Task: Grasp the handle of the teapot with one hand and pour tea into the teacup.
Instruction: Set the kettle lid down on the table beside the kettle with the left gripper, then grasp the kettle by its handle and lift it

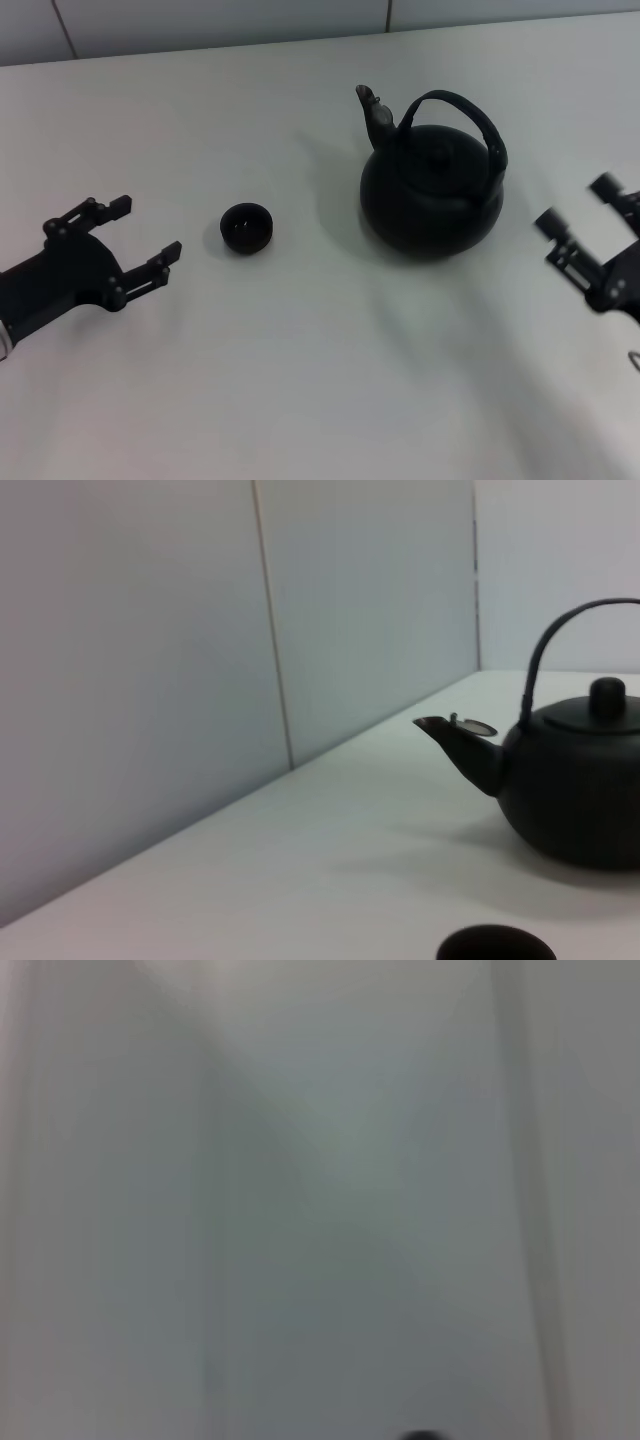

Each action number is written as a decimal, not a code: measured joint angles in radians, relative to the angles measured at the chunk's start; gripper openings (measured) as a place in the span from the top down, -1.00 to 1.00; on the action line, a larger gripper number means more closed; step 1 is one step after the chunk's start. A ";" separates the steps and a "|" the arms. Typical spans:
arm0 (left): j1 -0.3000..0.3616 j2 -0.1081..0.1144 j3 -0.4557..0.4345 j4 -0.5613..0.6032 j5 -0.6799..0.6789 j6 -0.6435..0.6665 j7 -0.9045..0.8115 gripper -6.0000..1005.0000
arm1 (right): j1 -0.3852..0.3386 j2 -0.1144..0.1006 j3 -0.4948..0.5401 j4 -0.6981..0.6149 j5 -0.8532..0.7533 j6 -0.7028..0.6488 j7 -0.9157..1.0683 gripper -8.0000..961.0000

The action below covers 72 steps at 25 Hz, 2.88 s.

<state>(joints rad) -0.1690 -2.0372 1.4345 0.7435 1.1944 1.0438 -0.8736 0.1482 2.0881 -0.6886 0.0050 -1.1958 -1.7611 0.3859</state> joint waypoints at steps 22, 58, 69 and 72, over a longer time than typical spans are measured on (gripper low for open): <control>-0.029 -0.008 -0.003 -0.009 0.075 0.001 -0.023 -0.60 | 0.220 -0.005 0.166 0.298 0.045 0.221 -0.260 -0.60; -0.047 -0.006 -0.002 -0.046 0.076 -0.004 -0.018 -0.60 | 0.255 -0.013 0.314 0.228 0.026 0.353 -0.125 -0.44; -0.048 -0.006 -0.003 -0.052 0.076 -0.004 -0.018 -0.60 | 0.251 -0.010 0.312 0.217 0.013 0.346 -0.113 0.42; -0.048 -0.006 -0.003 -0.053 0.076 -0.004 -0.017 -0.60 | 0.250 -0.010 0.312 0.217 0.013 0.345 -0.113 0.52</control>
<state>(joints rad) -0.2167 -2.0433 1.4312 0.6905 1.2701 1.0399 -0.8911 0.3980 2.0785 -0.3767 0.2217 -1.1825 -1.4158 0.2731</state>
